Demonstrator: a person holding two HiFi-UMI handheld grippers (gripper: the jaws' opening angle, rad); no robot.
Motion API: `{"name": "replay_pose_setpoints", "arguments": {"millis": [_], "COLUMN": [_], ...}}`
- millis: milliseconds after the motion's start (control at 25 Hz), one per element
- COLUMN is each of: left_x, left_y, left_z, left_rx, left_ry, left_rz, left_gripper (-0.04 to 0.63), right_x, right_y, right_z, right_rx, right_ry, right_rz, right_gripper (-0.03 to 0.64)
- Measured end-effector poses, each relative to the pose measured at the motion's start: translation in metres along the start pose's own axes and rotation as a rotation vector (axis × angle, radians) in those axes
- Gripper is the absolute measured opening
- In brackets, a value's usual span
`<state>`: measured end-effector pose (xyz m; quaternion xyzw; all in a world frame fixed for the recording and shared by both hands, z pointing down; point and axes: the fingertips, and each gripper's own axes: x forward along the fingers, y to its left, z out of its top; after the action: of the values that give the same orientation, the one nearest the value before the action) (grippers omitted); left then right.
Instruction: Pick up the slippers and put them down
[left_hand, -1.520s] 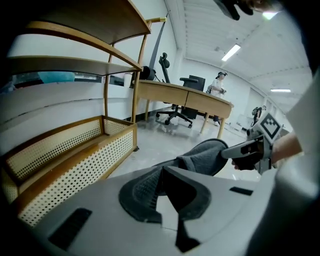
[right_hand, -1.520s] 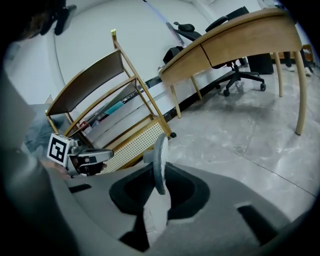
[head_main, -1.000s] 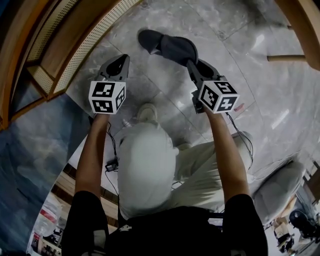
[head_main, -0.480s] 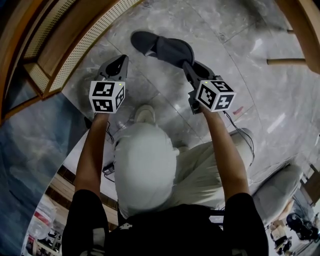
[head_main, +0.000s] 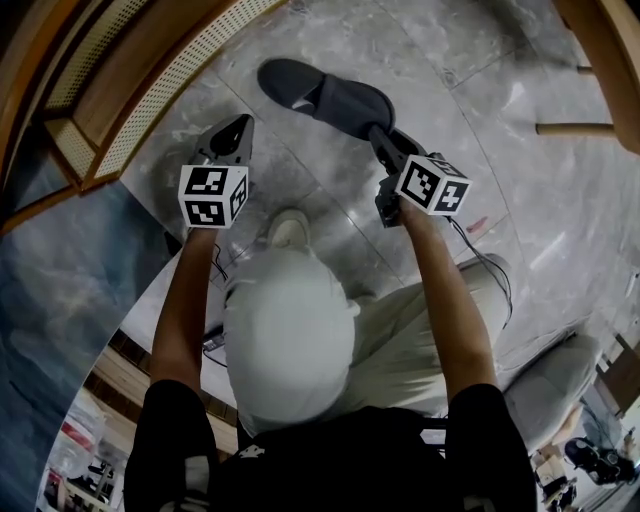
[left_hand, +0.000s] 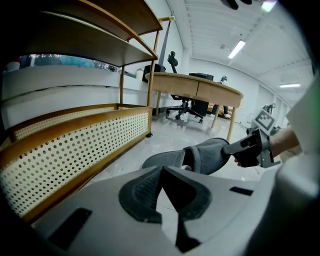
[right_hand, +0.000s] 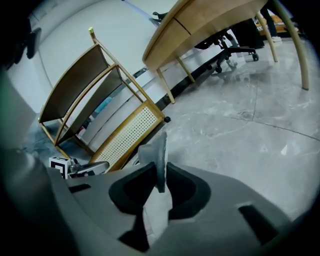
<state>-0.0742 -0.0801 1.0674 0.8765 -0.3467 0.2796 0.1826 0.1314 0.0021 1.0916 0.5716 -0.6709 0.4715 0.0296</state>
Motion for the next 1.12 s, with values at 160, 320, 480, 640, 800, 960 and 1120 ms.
{"name": "replay_pose_setpoints", "arguments": {"millis": [160,320,480,640,800,960,1120], "left_x": [0.002,0.005,0.008,0.011,0.015,0.018,0.02], "left_y": [-0.001,0.0,-0.003,-0.006,-0.007,-0.012,-0.014], "left_z": [-0.004,-0.003,-0.003,-0.008,-0.012,-0.016,-0.016], "left_rx": [0.007,0.014,0.011,0.012,0.011,0.019,0.026], "left_ry": [0.004,-0.001,-0.01,0.0,0.007,0.018,0.02], "left_rz": [-0.004,-0.002,-0.009,-0.015,-0.018,-0.026,-0.034], "left_gripper": [0.008,0.008,0.007,0.008,0.007,0.008,0.008], "right_x": [0.0,0.003,0.003,0.002,0.001,0.002,-0.002], "right_y": [-0.015,-0.023,-0.033,-0.04,-0.047,-0.05,-0.06], "right_z": [-0.01,-0.019,-0.027,-0.038,-0.045,-0.048,-0.05], "right_rx": [0.023,0.024,0.033,0.055,0.028,0.012,0.007], "right_ry": [0.008,0.019,0.035,0.068,0.092,0.098,0.109], "right_rz": [-0.034,-0.046,-0.072,-0.084,-0.105,-0.111,-0.15], "right_gripper": [0.071,0.081,0.103,0.112,0.133,0.192,0.222]}}
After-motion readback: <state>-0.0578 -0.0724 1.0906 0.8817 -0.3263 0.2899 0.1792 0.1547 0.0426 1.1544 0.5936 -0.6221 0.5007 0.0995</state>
